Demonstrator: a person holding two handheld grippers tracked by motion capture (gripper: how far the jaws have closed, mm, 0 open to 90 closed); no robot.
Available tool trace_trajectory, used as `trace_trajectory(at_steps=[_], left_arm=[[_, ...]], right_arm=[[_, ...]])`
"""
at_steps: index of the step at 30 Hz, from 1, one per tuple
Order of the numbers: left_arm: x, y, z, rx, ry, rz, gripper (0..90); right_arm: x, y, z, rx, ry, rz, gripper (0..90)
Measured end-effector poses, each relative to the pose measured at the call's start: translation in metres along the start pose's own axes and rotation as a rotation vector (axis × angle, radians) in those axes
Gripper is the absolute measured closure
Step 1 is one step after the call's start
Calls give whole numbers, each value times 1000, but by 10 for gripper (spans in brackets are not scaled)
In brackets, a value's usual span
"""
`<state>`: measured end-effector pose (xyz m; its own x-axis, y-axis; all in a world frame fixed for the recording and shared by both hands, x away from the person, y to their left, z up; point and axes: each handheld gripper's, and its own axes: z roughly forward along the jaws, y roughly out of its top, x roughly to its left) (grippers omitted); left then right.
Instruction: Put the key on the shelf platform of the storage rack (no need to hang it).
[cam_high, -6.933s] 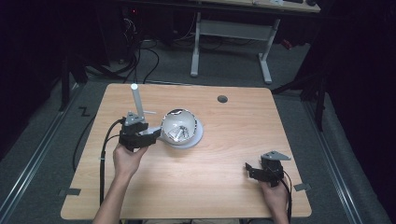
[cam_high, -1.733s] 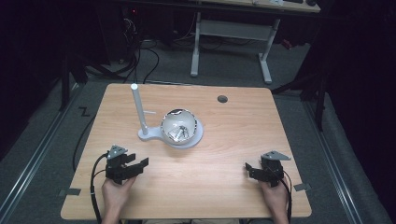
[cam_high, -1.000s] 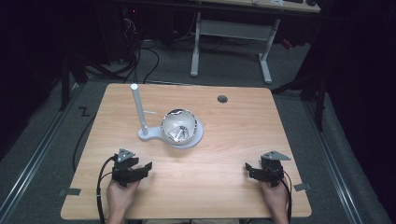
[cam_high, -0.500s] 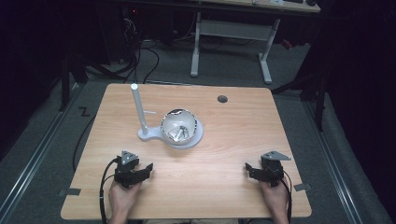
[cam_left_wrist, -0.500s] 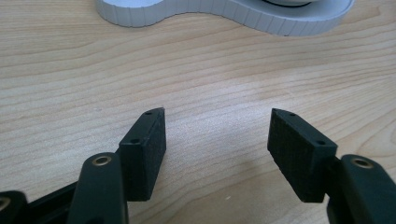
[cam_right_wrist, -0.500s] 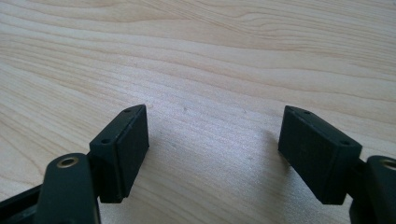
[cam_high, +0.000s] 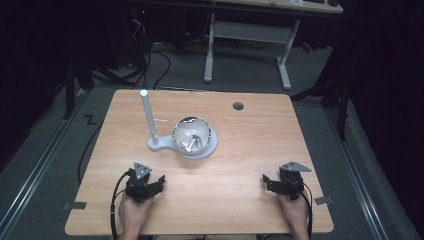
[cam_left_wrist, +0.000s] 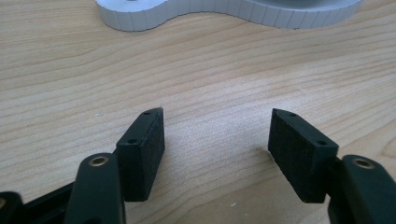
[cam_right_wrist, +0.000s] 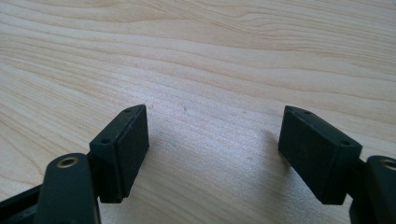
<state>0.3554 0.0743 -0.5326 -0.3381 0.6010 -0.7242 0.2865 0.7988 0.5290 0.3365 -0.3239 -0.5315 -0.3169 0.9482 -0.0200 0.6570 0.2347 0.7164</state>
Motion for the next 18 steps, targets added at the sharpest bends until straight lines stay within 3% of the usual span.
trace_trajectory(at_steps=[2, 5, 7, 18], left_arm=[[0, -1, 0, 1, 0, 5, 348], [0, -5, 1, -9, -3, 46, 334], [-1, -5, 2, -15, 7, 25, 324], [-1, -5, 2, -15, 6, 28, 322]], right_arm=[[0, 0, 0, 0, 0, 0, 248], [0, 0, 0, 0, 0, 0, 248], [0, 0, 0, 0, 0, -1, 248], [0, 0, 0, 0, 0, 0, 248]])
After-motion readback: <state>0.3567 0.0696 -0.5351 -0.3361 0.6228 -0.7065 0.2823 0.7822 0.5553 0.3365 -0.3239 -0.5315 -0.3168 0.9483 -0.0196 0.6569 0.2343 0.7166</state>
